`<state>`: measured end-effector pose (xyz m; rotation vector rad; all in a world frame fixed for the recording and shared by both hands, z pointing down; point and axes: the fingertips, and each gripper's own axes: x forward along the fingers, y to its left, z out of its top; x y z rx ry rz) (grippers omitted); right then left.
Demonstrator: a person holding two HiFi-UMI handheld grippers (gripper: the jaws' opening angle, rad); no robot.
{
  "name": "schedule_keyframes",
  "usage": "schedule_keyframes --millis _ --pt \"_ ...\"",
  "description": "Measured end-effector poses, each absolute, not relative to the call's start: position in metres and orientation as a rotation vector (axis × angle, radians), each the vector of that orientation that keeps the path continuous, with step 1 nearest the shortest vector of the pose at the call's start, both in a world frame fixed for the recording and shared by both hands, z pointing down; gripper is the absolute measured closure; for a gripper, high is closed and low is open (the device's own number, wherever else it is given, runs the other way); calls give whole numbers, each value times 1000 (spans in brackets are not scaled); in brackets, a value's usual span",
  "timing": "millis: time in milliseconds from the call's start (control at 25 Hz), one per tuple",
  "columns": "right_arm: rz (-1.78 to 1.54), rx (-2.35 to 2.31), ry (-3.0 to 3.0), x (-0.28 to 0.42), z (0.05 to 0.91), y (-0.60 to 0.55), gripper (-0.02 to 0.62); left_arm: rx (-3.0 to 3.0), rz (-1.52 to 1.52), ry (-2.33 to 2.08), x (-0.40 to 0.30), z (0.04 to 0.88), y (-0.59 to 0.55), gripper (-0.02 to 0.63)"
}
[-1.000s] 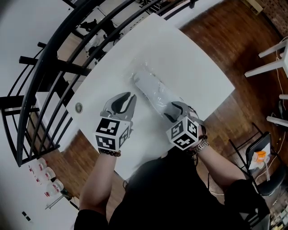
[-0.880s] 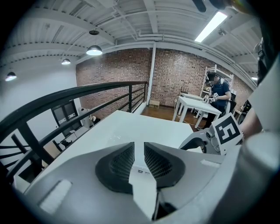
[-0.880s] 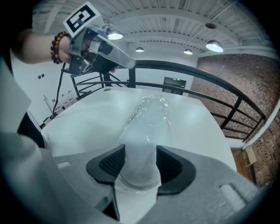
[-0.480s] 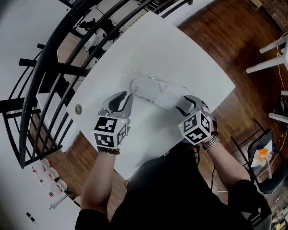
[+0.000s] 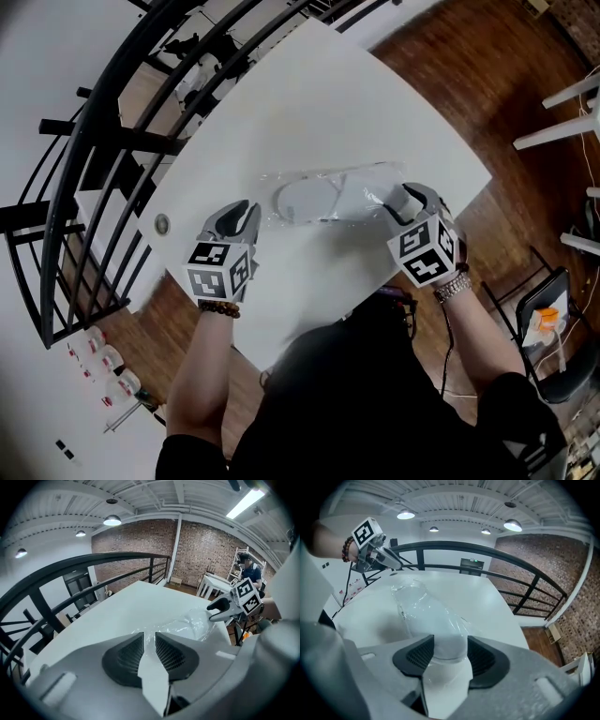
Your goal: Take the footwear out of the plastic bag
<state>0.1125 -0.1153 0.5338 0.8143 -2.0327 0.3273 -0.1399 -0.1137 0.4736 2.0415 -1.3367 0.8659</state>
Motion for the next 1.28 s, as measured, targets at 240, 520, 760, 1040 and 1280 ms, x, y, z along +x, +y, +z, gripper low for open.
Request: schedule_keyframes --millis 240,520,760,1040,1280 --pt "330 840 -2020 121 534 -121 387 1939 879 -1255 -148 508 -91 514" --pt "340 853 -2014 127 532 -128 387 1893 825 -1068 -128 534 -74 520" --pt "408 863 -2019 129 535 -128 387 1858 639 -966 -115 540 -75 495" --pt "531 855 -2054 132 543 -128 387 1755 405 -853 -112 546 -74 409" --pt "539 841 -2061 137 546 -130 387 1756 313 -771 -105 544 -76 397"
